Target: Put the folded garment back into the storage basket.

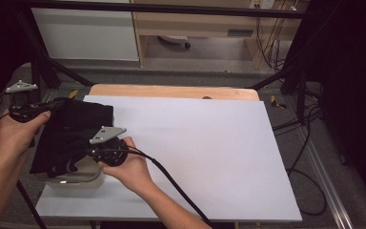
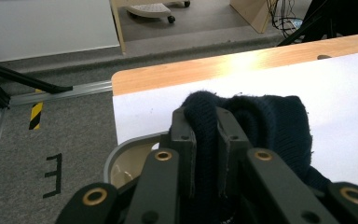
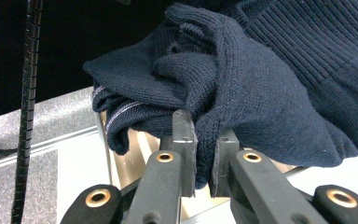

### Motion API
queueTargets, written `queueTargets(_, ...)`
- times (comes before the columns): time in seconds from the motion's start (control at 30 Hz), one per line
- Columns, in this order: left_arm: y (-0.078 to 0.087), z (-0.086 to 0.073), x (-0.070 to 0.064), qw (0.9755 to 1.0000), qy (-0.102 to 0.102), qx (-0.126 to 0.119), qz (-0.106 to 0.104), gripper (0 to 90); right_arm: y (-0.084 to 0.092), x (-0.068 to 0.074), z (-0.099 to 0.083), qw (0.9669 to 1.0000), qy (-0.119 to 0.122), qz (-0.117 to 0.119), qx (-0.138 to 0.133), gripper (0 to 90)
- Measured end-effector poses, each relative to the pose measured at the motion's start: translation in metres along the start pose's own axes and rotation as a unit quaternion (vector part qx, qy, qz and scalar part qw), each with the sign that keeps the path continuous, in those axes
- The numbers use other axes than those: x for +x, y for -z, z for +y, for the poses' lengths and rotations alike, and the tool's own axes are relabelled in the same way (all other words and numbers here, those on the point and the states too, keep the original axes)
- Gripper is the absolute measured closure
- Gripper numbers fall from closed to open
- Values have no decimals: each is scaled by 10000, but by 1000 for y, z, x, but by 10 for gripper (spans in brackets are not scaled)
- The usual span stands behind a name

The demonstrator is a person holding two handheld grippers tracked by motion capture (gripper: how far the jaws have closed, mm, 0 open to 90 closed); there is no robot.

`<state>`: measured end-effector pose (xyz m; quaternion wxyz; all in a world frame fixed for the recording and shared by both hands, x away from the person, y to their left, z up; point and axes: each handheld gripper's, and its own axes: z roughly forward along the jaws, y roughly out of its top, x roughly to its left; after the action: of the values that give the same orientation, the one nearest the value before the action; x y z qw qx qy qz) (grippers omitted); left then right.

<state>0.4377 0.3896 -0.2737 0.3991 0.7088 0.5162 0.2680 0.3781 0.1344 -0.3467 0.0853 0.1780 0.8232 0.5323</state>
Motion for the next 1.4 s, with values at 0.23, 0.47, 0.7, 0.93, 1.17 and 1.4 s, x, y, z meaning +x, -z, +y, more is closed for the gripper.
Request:
queueTargets(0.23,1,-1,2,10000,4,13,18,796,-2,1,-3,10000,1,34,24,841)
queueTargets(0.47,3,0,-1,10000,-64,-14,57,795,-4,2,-5,10000,-25,59,21,841)
queueTargets(0.7,3,0,0,10000,-65,-21,62,796,-6,3,-5,10000,-54,71,-2,841)
queueTargets(0.93,6,-1,2,9999,-61,-72,98,795,-11,2,-7,9999,-84,72,-2,841)
queueTargets(1.17,8,-2,5,9999,-36,-89,114,795,-12,3,-7,9999,-98,72,3,841)
queueTargets(1.4,5,-6,6,9999,-15,-64,106,795,-13,4,-9,10000,-16,32,58,841)
